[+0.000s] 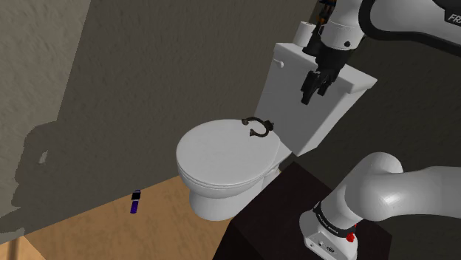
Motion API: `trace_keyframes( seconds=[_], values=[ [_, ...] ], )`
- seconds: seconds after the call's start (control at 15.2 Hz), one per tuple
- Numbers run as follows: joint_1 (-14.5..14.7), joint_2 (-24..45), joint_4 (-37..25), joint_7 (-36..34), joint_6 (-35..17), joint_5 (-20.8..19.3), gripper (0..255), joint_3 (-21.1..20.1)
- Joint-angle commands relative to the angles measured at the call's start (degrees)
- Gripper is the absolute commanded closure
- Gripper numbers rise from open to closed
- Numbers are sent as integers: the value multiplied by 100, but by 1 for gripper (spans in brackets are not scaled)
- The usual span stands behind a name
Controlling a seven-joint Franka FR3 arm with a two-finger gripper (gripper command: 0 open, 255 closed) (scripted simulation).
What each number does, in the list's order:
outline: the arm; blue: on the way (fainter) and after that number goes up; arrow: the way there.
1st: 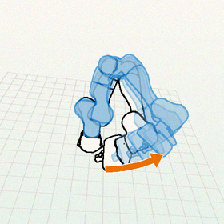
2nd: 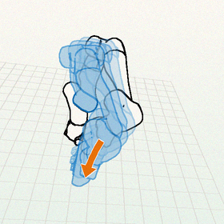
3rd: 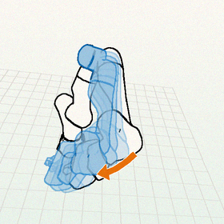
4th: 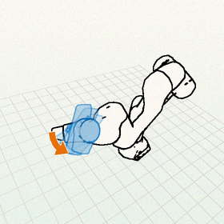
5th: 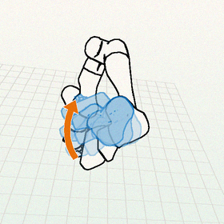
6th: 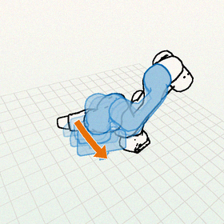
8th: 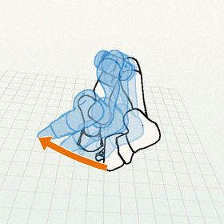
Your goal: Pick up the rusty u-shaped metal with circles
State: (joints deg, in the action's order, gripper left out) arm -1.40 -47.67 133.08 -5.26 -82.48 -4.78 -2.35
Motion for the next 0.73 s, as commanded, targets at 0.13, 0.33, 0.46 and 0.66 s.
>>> trace_keyframes(
  seconds=[0.13,0.33,0.46,0.66],
  values=[
    [-48,122,197,154,-350,-112,0,183],
    [-124,369,436,380,-885,-270,0,460],
    [-174,578,556,527,-1246,-366,0,647],
    [-248,955,676,748,-1794,-489,0,922]
  ],
)
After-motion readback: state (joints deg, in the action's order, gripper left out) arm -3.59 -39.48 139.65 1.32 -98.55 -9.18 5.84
